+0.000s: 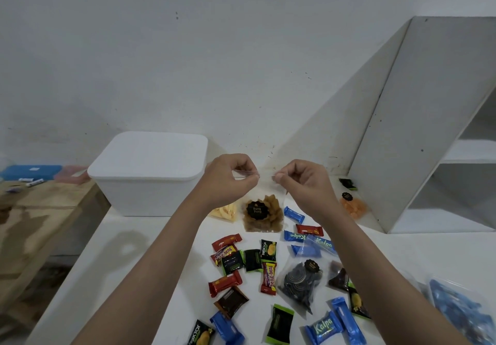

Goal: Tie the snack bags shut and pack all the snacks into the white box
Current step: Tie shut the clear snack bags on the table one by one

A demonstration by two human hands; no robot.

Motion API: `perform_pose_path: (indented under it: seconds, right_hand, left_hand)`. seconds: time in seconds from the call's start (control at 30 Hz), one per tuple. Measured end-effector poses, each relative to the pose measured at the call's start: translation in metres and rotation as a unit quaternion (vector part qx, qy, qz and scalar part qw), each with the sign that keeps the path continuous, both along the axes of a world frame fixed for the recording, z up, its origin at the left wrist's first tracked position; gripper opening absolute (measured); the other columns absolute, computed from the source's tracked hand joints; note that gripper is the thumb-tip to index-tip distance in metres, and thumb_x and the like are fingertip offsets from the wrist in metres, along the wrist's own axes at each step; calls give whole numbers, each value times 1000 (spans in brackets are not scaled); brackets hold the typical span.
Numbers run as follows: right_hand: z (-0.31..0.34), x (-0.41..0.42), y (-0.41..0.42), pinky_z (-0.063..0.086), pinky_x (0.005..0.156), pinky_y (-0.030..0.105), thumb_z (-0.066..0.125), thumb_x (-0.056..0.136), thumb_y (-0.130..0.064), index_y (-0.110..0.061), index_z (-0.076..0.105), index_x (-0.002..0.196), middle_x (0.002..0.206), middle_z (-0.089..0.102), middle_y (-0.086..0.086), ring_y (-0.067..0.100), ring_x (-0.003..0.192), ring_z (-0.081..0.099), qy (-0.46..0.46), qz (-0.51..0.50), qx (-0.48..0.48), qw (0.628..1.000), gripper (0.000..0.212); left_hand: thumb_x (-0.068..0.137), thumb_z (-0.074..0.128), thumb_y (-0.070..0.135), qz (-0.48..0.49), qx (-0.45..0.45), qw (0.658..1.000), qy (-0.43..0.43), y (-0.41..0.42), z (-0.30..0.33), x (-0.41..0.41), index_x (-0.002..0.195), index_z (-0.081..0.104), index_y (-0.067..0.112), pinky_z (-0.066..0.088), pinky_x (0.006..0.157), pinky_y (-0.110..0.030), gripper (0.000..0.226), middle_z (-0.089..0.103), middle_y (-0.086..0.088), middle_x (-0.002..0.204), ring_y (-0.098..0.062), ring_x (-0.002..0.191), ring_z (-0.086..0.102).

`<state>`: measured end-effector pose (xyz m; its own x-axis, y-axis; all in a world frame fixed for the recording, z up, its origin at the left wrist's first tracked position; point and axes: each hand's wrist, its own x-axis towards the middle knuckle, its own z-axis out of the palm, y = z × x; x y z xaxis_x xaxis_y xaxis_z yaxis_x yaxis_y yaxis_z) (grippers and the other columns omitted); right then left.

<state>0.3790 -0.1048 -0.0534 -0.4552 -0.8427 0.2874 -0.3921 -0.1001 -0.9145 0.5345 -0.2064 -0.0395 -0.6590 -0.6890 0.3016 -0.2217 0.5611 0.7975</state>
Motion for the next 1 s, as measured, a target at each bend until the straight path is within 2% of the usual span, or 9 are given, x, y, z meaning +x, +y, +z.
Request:
perform_pose_path:
  seconds: [0.13, 0.27, 0.37, 0.53, 0.63, 0.73, 0.87, 0.93, 1.0]
  right_hand:
    - [2, -4, 3, 55, 75, 27, 71, 80, -6, -11, 72, 73, 73, 72, 5, 16, 73, 66, -76, 31, -10, 997, 9]
    - [4, -8, 9, 54, 76, 24, 69, 79, 0, -9, 71, 70, 70, 72, 2, 14, 74, 67, -128, 27, -22, 991, 13]
    - [5, -11, 12, 53, 85, 32, 62, 86, -2, -7, 67, 76, 73, 71, 3, 19, 81, 67, -169, 34, -10, 985, 13]
    - [9, -9, 11, 51, 95, 46, 58, 90, -8, -7, 66, 83, 83, 72, 10, 28, 89, 70, -152, 49, 47, 986, 11]
    - [16, -7, 14, 53, 86, 40, 59, 91, -17, -8, 69, 88, 87, 74, 6, 20, 81, 72, -99, 91, 93, 987, 13]
    - [17, -1, 14, 55, 77, 33, 61, 89, -11, -9, 70, 81, 86, 75, 6, 21, 79, 73, -37, 122, 136, 983, 12]
    - [10, 6, 13, 49, 53, 20, 61, 89, -5, -2, 64, 78, 88, 75, 12, 31, 81, 72, -83, 89, 156, 980, 12]
    - [1, 6, 12, 51, 53, 23, 63, 88, -8, -6, 63, 74, 93, 74, 13, 32, 81, 71, -132, 63, 166, 975, 14]
    - [-9, 6, 10, 56, 62, 32, 66, 86, -12, -7, 64, 74, 93, 74, 13, 34, 83, 70, -141, 39, 185, 972, 13]
  left_hand:
    - [81, 71, 16, -7, 20, 999, 27, -3, 2, 3, 72, 66, 22, 41, 69, -2, 13, 67, 14, 74, 8, 77, 61]
    - [79, 74, 10, -25, 112, 988, 104, -12, -2, 9, 89, 67, 20, 52, 68, -18, 15, 66, 4, 80, -5, 76, 63]
    - [80, 65, -7, -42, 182, 965, 186, -15, -6, 12, 92, 65, 10, 50, 66, -16, 21, 69, 2, 67, -11, 71, 68]
    - [81, 62, -11, -26, 202, 953, 225, -13, -9, 8, 89, 62, 8, 46, 55, -11, 21, 73, 0, 67, -7, 63, 68]
    - [80, 64, -10, -42, 195, 958, 204, -14, -11, 6, 90, 63, 8, 49, 63, -14, 21, 73, 1, 68, -8, 66, 68]
    - [79, 67, -8, -60, 192, 964, 176, -11, -14, 1, 91, 64, 10, 53, 75, -20, 22, 73, 1, 71, -10, 73, 69]
    - [79, 74, 11, 34, 132, 983, 121, -7, -28, -7, 93, 66, 18, 53, 83, -31, 18, 69, 6, 89, -13, 85, 65]
    - [81, 72, 31, 113, 93, 988, 40, -1, -35, -11, 92, 63, 19, 53, 80, -31, 18, 66, 7, 94, -13, 88, 64]
    - [84, 65, 44, 106, 159, 981, -26, 6, -39, -15, 89, 62, 15, 56, 78, -37, 30, 69, 1, 89, -19, 84, 68]
